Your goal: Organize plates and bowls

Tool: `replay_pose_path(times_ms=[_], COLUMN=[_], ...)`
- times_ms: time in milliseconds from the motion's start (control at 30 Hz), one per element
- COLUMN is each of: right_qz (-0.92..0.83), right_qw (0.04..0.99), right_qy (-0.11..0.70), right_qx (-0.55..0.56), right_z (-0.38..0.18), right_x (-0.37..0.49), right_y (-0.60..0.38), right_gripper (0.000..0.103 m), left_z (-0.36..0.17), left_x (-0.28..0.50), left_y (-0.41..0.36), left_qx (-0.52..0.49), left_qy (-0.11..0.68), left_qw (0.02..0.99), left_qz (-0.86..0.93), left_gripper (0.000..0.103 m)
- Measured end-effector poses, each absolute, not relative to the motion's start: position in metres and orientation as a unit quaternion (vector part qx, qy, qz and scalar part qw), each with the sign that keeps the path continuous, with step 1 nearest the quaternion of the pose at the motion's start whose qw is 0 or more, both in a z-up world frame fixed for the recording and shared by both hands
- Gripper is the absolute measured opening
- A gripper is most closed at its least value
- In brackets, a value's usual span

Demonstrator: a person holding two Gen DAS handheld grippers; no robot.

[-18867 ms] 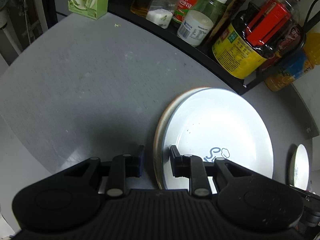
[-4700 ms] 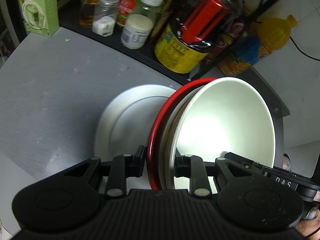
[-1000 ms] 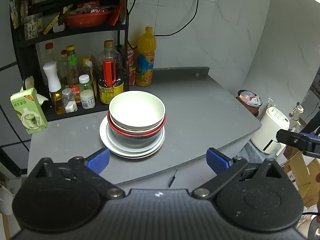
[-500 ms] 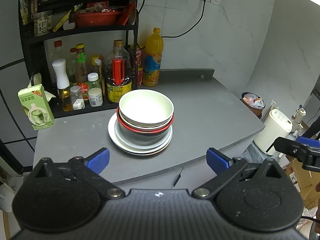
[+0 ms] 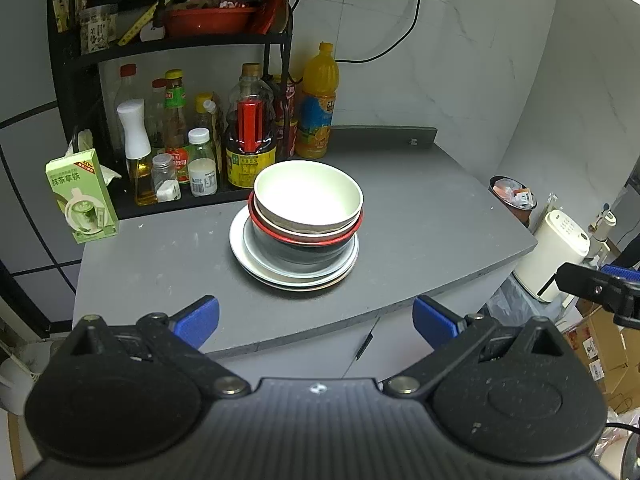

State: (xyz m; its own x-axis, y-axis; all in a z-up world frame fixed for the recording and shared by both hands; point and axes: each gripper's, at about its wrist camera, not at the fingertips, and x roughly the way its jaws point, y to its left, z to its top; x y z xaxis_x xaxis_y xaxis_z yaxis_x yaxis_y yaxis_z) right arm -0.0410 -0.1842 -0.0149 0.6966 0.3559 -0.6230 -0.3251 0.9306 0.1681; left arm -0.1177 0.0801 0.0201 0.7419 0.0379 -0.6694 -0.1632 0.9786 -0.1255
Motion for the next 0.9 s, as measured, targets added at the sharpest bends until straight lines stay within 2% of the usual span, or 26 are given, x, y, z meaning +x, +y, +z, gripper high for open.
replay_pose_path(times_ms=[900], right_qz=[0.191], right_qw=[0.918], right_qy=[0.345], right_qx=[0.026], right_z=[-0.0105], right_x=[-0.0477], right_y=[-0.1784], right_gripper=[0.103], left_z=[0.0230], left_x=[-0.1212], left_y=[0.0762], left_qx=[-0.080], left_qy=[0.353], left_qw=[0.931], left_qz=[0.050], left_gripper=[0.102])
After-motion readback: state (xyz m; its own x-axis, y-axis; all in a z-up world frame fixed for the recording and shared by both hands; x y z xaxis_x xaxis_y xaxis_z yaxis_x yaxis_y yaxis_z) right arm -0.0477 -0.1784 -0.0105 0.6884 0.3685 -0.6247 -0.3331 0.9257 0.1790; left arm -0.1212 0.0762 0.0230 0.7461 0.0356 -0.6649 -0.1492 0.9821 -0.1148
